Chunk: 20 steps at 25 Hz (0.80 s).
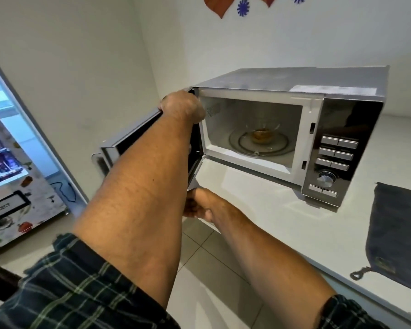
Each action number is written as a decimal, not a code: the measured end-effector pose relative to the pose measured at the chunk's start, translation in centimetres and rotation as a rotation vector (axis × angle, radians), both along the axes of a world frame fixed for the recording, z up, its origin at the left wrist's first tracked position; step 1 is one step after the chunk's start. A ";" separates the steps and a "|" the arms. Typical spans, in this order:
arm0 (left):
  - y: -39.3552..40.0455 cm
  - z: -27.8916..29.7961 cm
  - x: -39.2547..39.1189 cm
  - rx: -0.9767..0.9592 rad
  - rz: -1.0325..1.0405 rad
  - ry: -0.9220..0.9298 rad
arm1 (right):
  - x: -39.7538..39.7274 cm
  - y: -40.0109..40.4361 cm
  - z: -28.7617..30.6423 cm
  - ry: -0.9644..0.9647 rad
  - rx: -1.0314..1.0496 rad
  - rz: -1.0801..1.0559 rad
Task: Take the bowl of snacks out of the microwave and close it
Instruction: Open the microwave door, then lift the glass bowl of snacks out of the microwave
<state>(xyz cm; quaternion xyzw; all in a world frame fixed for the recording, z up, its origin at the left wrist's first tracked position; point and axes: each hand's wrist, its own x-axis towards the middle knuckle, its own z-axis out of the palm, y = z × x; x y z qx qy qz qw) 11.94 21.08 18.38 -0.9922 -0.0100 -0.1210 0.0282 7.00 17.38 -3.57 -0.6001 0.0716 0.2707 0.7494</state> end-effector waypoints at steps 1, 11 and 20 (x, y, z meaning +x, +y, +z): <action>0.3 -0.3 -0.2 0.011 -0.001 -0.042 | 0.1 0.7 0.2 0.007 0.028 -0.012; 6.3 -3.9 2.4 -0.051 -0.035 -0.460 | 1.3 7.0 0.8 -0.003 0.145 -0.087; 9.7 -5.3 4.7 -0.177 -0.175 -0.636 | 2.6 10.1 1.2 -0.003 0.136 -0.129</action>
